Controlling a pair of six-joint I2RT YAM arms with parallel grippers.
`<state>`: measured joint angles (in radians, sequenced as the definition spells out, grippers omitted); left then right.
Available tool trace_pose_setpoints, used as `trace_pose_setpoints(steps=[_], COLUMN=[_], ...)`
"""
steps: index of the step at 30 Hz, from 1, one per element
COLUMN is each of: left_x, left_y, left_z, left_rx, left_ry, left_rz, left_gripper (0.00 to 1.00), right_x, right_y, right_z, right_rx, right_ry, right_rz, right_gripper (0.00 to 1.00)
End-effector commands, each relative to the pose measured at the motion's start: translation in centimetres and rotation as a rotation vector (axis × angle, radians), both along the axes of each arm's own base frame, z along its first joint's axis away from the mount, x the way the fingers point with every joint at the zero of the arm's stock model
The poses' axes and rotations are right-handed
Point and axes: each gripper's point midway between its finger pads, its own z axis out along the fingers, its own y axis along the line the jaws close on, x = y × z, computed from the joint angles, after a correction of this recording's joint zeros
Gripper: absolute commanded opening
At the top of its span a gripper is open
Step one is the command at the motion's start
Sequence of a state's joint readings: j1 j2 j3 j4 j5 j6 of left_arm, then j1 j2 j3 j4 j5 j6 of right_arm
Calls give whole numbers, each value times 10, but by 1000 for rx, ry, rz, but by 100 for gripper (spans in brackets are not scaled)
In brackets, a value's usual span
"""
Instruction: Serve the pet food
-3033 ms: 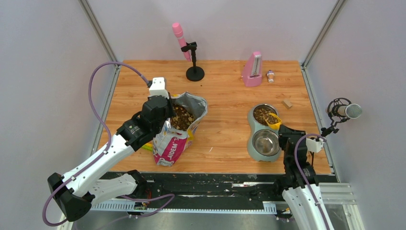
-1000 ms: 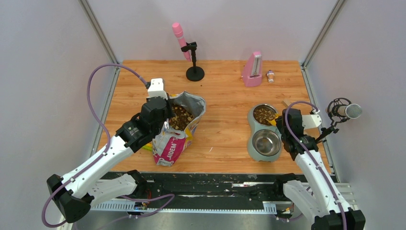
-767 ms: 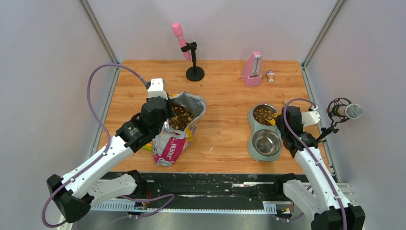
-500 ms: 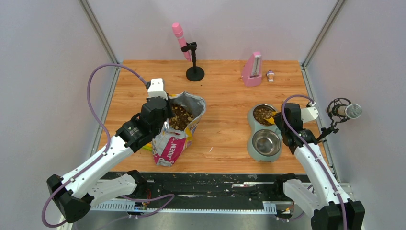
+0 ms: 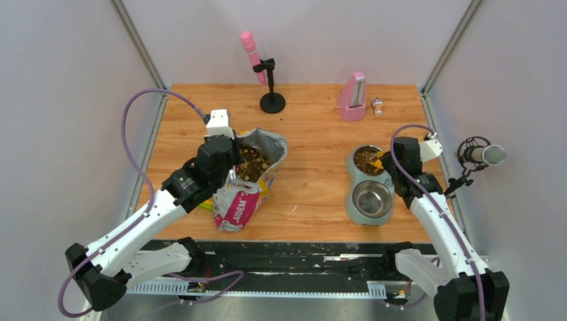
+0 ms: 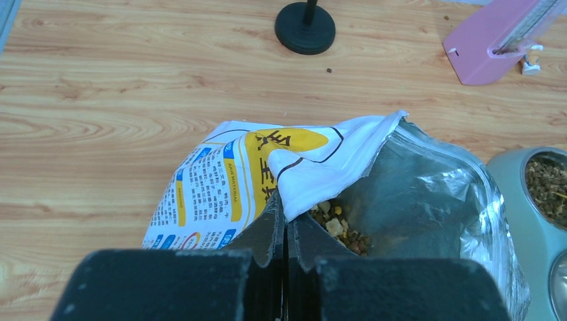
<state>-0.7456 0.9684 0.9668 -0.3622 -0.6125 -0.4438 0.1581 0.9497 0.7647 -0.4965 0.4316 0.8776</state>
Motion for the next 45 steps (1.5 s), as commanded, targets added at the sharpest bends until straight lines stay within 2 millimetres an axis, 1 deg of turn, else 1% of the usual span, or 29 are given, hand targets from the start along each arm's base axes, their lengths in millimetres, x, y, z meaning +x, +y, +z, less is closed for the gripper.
trace_pose_setpoints(steps=[1, 5, 16, 20, 26, 32, 35, 39, 45], left_x=[2, 3, 3, 3, 3, 3, 3, 2, 0], left_y=[2, 2, 2, 3, 2, 2, 2, 2, 3], left_z=[25, 24, 24, 23, 24, 24, 24, 25, 26], left_rx=[-71, -69, -66, -64, -66, -67, -68, -72, -69], left_ry=[-78, -77, -76, -76, -77, -77, -76, -79, -80], left_rz=[25, 26, 31, 32, 30, 30, 26, 22, 19], left_gripper=[0, 0, 0, 0, 0, 0, 0, 0, 0], right_x=[14, 14, 11, 7, 2, -1, -2, -4, -7], right_y=[0, -1, -4, -7, -10, -5, 2, 2, 2], right_z=[35, 36, 32, 34, 43, 52, 49, 45, 48], right_rx=[-36, -64, -107, -126, -160, -186, -177, -190, -207], right_ry=[-81, -60, -2, 10, 20, 17, 47, 100, 130], right_rz=[28, 44, 60, 60, 79, 147, 188, 209, 226], right_gripper=[0, 0, 0, 0, 0, 0, 0, 0, 0])
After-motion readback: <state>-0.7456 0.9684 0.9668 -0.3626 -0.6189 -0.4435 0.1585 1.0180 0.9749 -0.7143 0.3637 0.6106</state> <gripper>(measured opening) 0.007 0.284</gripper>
